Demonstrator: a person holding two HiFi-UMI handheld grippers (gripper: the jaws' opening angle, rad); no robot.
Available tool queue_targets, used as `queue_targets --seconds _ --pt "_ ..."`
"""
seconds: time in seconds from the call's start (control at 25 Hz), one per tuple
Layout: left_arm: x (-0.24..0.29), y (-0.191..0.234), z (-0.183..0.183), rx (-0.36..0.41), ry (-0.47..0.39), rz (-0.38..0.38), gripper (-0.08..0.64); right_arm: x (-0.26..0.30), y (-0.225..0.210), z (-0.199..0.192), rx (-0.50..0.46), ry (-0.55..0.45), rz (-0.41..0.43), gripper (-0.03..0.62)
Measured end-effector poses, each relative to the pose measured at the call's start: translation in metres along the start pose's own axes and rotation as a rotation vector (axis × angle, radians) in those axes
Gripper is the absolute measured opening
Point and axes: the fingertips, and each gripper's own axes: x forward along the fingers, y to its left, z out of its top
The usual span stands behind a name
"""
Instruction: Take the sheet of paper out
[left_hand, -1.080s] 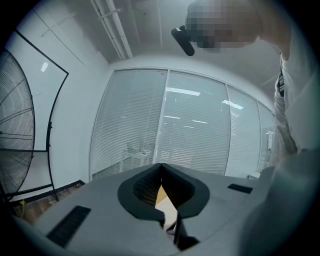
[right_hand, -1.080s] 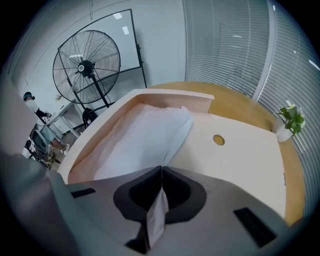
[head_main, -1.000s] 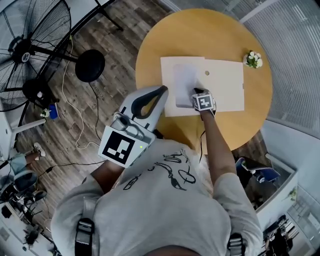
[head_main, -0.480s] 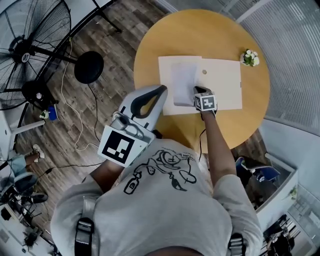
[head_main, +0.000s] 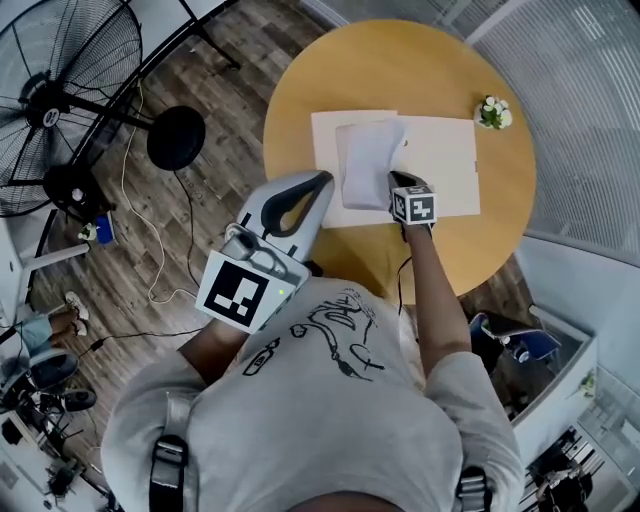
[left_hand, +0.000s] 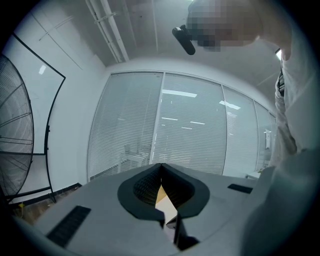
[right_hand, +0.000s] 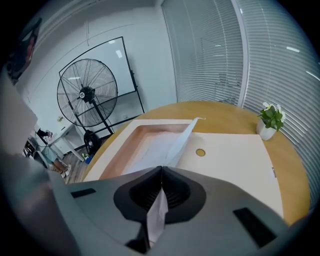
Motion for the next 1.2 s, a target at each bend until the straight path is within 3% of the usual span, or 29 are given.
queue_targets --seconds 0.44,1.2 --pt "-0.004 -0.016 0.0 0.021 0.024 -0.009 0.02 -0.028 0.007 0.013 0.022 -0.08 0.022 0.009" --pt "-0.011 -0.042 0.011 0.019 -0.02 -0.001 0.021 -0.09 0.013 0.047 0.055 -0.247 0.043 0.009"
